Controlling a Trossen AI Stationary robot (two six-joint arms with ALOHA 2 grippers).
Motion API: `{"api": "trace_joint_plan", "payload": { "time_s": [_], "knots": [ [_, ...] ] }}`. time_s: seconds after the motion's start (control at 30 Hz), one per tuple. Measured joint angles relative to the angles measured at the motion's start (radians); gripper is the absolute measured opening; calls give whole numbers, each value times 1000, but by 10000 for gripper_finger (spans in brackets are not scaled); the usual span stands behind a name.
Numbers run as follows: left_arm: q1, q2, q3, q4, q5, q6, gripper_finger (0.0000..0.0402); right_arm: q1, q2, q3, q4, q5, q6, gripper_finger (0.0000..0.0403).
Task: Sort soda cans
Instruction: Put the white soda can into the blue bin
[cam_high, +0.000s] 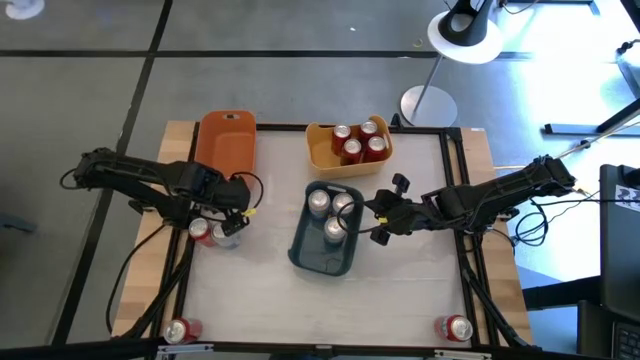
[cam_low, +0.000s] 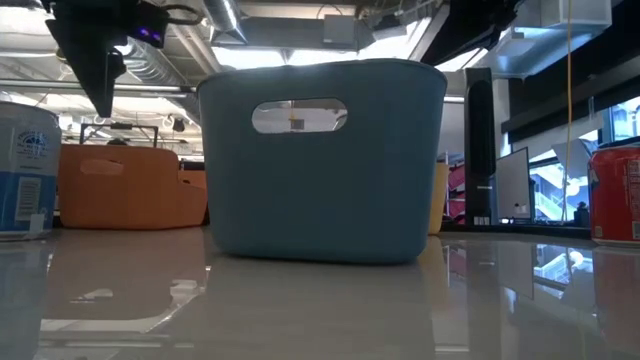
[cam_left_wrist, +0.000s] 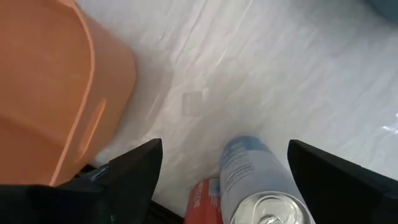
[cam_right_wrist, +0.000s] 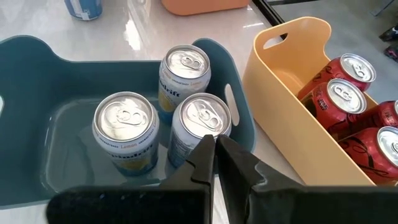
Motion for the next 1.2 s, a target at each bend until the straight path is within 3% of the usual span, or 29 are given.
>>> {"api": "trace_joint_plan", "payload": {
  "time_s": [0.3, 0.67, 1.2],
  "knots": [
    [9, 0, -41, -29, 1, -47, 395, 0, 0, 0, 0, 0, 0, 19],
    [8, -1, -101, -20, 6, -112, 395, 0, 0, 0, 0, 1, 0, 19],
    [-24, -10, -100, 9, 130, -96, 393, 0, 0, 0, 0, 3, 0, 19]
  ]
}}
